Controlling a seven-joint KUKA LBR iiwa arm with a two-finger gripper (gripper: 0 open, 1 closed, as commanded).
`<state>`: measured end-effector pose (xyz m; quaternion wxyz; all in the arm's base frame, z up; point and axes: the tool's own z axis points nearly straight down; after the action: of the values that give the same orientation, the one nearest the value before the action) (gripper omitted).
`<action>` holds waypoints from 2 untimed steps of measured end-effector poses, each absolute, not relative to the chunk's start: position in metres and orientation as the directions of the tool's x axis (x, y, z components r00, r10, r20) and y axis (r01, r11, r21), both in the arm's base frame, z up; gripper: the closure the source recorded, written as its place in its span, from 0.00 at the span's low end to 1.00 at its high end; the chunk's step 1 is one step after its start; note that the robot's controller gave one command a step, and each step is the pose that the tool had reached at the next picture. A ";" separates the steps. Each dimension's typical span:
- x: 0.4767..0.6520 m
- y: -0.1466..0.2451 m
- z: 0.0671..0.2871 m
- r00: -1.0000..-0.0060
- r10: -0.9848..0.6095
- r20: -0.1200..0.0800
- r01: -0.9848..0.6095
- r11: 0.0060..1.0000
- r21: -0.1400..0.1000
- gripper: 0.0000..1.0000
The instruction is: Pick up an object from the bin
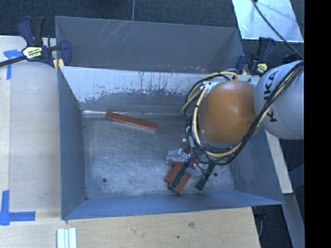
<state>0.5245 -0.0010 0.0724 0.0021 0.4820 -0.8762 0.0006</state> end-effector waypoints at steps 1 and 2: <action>0.526 -0.001 0.090 -0.539 -0.842 -0.005 -0.842 0.539 -0.005 1.00; 0.528 -0.001 0.135 -0.542 -0.840 -0.005 -0.840 0.542 -0.006 1.00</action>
Offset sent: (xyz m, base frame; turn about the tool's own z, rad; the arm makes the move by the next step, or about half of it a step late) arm 0.0000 -0.0001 0.0168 0.0000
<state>0.5276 -0.0007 0.1349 -0.0034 0.4785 -0.8781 0.0013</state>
